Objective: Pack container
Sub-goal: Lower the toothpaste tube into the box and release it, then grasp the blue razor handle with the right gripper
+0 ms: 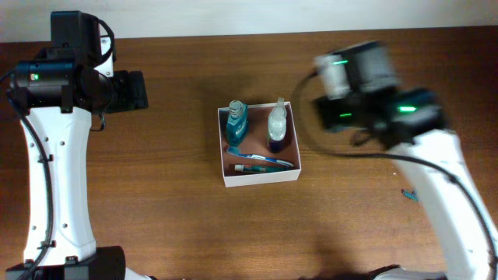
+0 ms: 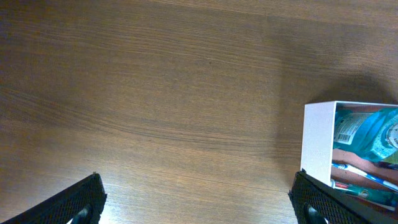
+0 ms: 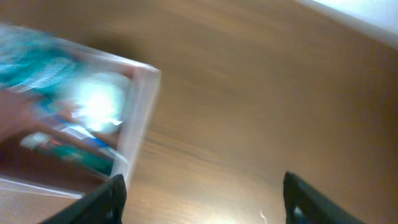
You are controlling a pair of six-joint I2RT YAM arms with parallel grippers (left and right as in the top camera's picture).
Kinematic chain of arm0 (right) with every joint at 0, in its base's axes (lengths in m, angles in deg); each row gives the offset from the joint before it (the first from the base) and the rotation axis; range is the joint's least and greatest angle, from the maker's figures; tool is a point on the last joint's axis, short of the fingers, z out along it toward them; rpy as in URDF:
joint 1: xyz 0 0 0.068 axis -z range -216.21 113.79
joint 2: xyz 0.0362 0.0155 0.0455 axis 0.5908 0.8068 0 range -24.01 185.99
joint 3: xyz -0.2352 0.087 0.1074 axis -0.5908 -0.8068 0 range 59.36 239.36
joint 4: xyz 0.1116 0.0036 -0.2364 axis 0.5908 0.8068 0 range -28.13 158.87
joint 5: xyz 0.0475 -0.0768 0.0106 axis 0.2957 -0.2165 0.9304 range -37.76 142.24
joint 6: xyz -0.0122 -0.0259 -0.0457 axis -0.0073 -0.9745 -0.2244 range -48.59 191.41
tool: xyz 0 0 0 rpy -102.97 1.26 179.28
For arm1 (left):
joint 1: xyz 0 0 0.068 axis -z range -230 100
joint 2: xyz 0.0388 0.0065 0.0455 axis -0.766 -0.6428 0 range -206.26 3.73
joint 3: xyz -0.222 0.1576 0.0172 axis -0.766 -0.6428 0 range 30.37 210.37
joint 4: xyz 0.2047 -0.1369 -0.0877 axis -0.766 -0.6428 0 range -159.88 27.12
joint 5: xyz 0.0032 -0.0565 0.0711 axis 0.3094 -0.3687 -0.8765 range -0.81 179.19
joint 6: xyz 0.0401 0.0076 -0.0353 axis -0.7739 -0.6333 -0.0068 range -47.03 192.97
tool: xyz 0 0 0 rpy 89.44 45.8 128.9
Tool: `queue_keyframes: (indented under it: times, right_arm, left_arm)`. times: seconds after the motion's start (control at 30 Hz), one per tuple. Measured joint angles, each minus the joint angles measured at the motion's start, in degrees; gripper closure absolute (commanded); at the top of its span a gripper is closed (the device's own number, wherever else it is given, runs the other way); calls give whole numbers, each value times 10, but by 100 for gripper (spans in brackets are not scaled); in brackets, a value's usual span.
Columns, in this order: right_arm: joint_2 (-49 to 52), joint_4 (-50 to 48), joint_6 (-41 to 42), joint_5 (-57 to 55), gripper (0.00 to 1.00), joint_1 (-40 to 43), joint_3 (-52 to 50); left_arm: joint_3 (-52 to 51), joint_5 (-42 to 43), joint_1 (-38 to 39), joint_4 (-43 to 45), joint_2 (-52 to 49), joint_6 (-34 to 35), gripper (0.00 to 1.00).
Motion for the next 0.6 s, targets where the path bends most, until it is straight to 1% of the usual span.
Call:
queue_keyframes:
  times: [0.03, 0.1, 0.17, 0.23, 0.3, 0.33, 0.4, 0.43, 0.53, 0.6]
  right_arm:
    - [-7, 21, 38, -7, 1, 56, 0]
    - [-4, 49, 92, -9, 1, 142, -5]
    - [0, 56, 125, 3, 1, 221, -25]
    - [2, 47, 145, 21, 1, 303, -57]
    - [6, -2, 160, 47, 1, 409, -133]
    - [6, -14, 161, 51, 1, 424, -148]
    - [16, -82, 166, 75, 1, 485, -225]
    - [23, -105, 168, 85, 0, 499, -252]
    - [55, -151, 171, 100, 0, 512, -296]
    - [94, -166, 172, 110, 0, 509, -313]
  left_arm:
    - [0, 0, 0, 0, 0, 0, 4]
    - [0, 0, 0, 0, 0, 0, 4]
    - [0, 0, 0, 0, 0, 0, 4]
    - [0, 0, 0, 0, 0, 0, 4]
    - [0, 0, 0, 0, 0, 0, 4]
    - [0, 0, 0, 0, 0, 0, 4]
    - [0, 0, 0, 0, 0, 0, 4]
    - [0, 0, 0, 0, 0, 0, 4]
    - [0, 0, 0, -1, 0, 0, 4]
    - [0, 0, 0, -2, 0, 0, 4]
